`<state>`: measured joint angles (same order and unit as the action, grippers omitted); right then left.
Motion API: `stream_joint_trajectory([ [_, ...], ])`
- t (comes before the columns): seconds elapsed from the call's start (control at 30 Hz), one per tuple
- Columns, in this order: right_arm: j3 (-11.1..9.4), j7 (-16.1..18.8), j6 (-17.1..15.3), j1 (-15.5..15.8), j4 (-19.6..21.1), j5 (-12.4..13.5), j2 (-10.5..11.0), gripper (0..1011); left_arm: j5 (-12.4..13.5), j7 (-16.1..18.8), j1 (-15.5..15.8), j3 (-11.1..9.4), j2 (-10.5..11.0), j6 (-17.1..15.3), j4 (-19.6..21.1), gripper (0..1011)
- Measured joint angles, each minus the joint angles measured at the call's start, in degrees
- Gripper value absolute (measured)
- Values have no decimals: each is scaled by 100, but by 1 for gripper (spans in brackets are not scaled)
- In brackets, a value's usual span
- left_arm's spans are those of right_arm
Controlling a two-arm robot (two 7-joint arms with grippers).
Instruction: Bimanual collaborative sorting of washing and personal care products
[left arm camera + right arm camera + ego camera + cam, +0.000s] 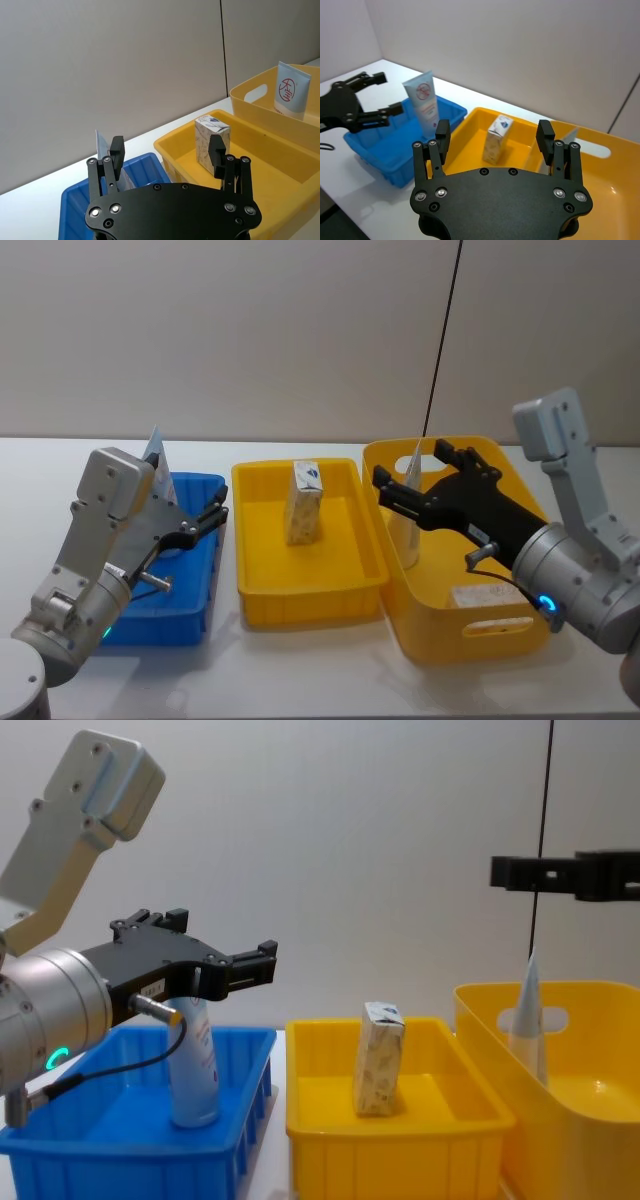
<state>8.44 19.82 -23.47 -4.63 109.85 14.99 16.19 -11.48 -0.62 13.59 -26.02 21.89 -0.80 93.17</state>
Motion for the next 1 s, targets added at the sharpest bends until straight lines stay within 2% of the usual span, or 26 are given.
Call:
stream_joint_trajectory([
  [0.4,242,91,152,-48,20,20,22,1002,0,0,0,0,0,0,0,1001],
  [1.0,362,103,217,-81,-4,14,41,1002,0,0,0,0,0,0,0,1001],
])
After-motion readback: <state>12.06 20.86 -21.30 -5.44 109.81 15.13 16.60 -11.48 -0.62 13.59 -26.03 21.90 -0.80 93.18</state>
